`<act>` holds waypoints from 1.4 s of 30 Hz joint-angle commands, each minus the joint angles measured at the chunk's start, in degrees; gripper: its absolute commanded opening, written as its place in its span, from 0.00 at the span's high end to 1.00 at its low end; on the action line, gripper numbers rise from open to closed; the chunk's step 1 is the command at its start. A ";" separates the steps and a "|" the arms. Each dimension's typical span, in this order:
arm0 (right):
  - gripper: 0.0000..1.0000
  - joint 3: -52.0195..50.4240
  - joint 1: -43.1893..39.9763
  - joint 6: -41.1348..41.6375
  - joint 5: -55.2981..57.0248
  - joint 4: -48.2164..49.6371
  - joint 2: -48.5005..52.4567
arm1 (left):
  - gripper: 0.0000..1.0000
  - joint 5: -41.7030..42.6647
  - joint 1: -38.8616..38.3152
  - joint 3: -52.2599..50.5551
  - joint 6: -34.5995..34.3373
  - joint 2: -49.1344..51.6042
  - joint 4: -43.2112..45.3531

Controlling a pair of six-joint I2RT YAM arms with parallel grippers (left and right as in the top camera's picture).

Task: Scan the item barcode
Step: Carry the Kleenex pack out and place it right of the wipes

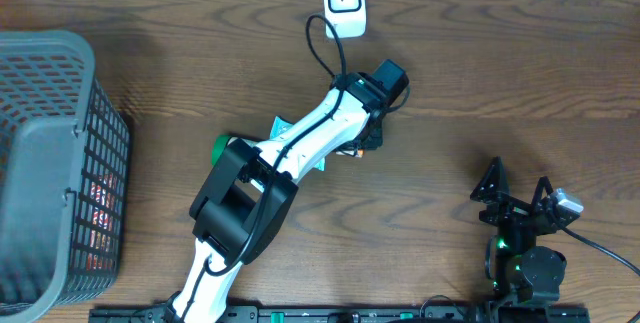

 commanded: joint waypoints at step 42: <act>0.01 -0.07 0.39 0.39 0.31 -0.20 -0.17 | 0.03 -26.40 37.33 7.52 13.49 -49.96 -3.04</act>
